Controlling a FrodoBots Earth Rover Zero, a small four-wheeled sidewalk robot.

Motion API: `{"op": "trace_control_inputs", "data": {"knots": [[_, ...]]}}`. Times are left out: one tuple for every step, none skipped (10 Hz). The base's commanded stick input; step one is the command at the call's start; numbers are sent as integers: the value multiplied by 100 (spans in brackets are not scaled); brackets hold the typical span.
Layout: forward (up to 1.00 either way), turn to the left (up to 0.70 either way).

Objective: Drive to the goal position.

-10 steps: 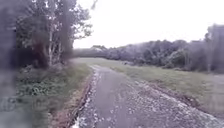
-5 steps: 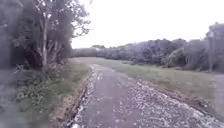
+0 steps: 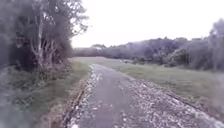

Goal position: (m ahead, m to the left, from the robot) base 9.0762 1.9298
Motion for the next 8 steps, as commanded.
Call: {"op": "trace_control_inputs", "data": {"knots": [[70,0],[70,0],[70,0],[70,0],[70,0],[70,0],[70,0],[70,0]]}}
